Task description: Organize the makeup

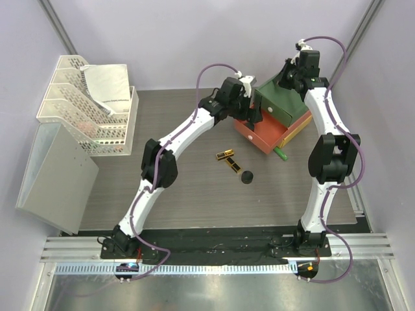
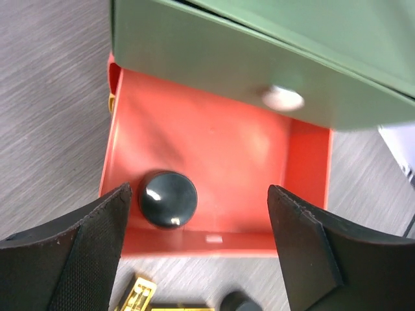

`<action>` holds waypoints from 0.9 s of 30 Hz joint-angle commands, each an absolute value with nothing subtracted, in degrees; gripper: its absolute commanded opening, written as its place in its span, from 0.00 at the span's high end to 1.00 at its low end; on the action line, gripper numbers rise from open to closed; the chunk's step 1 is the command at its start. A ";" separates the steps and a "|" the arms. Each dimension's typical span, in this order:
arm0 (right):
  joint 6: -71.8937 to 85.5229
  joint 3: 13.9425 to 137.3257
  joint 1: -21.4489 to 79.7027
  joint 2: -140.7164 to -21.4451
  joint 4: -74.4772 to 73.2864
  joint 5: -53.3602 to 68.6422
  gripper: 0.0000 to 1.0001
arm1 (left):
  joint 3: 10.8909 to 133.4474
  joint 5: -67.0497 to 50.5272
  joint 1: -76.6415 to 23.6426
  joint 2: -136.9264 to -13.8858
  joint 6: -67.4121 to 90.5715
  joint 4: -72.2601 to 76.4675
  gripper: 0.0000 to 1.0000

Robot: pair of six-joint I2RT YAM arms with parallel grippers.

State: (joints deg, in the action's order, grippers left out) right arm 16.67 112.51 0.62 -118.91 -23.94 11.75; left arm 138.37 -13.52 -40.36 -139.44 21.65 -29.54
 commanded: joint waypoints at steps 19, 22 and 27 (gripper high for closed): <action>14.15 106.88 0.70 -130.17 -49.13 8.70 0.99 | 101.51 -21.18 -50.53 -118.73 5.28 -33.57 0.14; 14.15 106.70 0.79 -129.99 -49.22 8.79 0.99 | 101.78 -21.09 -51.06 -120.85 4.83 -33.57 0.13; 14.15 106.52 0.70 -129.99 -49.13 9.05 0.99 | 102.48 -20.39 -52.12 -124.53 3.96 -33.49 0.11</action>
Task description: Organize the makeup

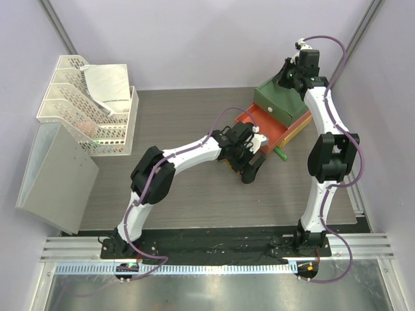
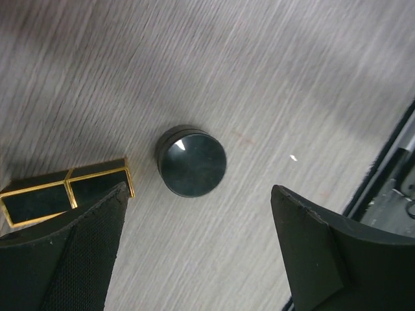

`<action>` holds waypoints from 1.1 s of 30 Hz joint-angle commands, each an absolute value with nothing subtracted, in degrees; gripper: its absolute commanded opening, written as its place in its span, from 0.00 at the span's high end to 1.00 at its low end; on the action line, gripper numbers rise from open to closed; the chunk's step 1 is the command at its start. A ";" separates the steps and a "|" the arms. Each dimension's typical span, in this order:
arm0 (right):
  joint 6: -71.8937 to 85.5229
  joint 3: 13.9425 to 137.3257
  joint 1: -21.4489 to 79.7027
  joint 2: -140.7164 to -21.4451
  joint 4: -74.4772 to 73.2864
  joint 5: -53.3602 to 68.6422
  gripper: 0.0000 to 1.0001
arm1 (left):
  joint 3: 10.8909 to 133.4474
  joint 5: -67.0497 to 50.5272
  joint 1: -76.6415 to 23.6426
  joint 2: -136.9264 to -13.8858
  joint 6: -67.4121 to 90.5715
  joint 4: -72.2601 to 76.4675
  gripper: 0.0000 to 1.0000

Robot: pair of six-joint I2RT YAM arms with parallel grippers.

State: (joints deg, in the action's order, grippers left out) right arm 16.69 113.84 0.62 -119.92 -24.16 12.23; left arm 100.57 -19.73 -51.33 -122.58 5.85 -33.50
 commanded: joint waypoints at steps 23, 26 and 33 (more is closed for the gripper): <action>14.06 105.38 0.70 -128.41 -49.13 9.14 0.99 | 99.76 -18.11 -56.60 -125.25 3.25 -34.36 0.92; 14.06 105.29 0.70 -128.23 -49.04 9.41 0.99 | 97.57 -16.35 -56.69 -121.56 3.69 -33.58 0.97; 14.06 105.21 0.70 -127.79 -48.87 9.23 0.99 | 96.14 -8.27 -56.43 -111.45 4.92 -32.52 1.00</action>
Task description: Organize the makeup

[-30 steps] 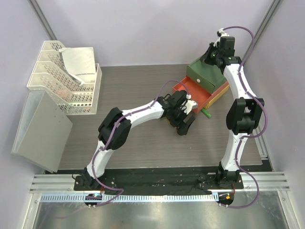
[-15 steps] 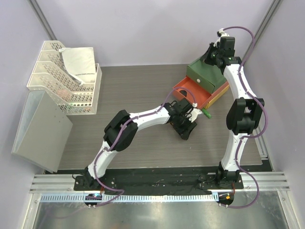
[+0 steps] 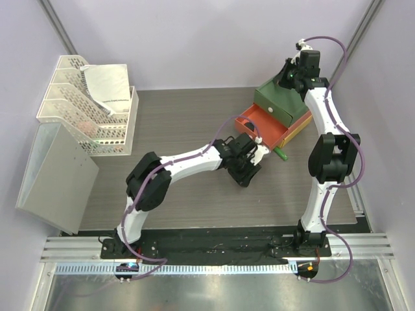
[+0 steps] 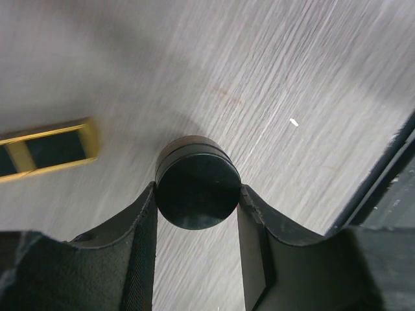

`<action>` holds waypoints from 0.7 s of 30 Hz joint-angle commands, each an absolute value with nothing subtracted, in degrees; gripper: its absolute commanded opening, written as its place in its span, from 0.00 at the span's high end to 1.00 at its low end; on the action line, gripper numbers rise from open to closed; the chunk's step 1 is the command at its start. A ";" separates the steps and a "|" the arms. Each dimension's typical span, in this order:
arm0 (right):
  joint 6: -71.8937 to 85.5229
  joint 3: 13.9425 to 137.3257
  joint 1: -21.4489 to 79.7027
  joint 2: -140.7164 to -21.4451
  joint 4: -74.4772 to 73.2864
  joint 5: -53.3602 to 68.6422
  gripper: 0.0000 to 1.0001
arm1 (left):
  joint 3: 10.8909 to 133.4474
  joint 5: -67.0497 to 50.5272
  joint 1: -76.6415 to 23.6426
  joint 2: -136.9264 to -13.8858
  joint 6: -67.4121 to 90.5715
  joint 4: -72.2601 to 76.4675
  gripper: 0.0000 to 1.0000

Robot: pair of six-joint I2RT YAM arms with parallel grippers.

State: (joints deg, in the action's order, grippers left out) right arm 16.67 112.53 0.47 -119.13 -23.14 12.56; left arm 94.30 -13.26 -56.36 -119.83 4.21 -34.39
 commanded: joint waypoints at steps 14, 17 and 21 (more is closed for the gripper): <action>14.41 104.86 0.79 -127.71 -48.52 10.19 0.99 | 119.52 -10.55 -49.14 -119.61 13.43 -30.33 1.00; 14.59 104.15 0.70 -127.35 -47.99 10.28 0.99 | 124.27 -11.51 -47.90 -122.95 15.64 -28.31 1.00; 14.59 103.97 0.79 -127.35 -47.72 10.28 0.99 | 132.42 -10.90 -47.11 -128.31 16.17 -29.35 1.00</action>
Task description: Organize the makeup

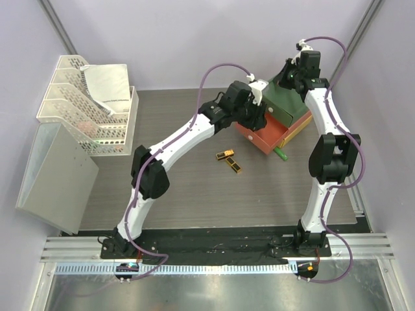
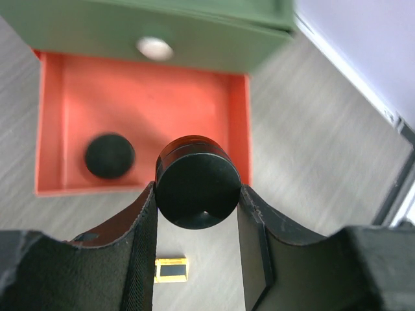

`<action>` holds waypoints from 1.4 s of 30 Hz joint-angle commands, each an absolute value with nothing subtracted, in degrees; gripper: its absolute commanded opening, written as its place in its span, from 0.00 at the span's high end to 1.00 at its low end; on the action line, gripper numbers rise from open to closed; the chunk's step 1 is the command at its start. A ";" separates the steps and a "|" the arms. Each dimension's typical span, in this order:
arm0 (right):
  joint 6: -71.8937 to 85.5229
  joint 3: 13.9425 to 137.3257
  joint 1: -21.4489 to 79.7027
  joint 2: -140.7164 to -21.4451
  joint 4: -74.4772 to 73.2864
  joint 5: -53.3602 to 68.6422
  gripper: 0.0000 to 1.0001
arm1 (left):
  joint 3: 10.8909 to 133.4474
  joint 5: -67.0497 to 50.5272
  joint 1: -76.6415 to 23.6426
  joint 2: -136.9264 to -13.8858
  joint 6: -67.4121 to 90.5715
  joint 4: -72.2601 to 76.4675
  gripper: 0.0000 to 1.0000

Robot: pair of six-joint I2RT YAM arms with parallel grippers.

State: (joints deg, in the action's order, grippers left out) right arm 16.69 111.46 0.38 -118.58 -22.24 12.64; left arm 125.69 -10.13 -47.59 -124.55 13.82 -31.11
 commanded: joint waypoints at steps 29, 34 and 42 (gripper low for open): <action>14.59 103.54 0.70 -126.74 -47.64 10.20 0.99 | 120.47 -16.33 -41.93 -122.18 26.70 -20.40 1.00; 14.50 103.45 0.79 -126.48 -47.55 9.93 0.99 | 99.55 -22.85 -36.75 -114.80 35.58 -10.92 1.00; 14.41 103.45 0.70 -126.47 -47.55 9.93 0.99 | 84.12 -33.74 -33.40 -115.65 48.77 5.77 1.00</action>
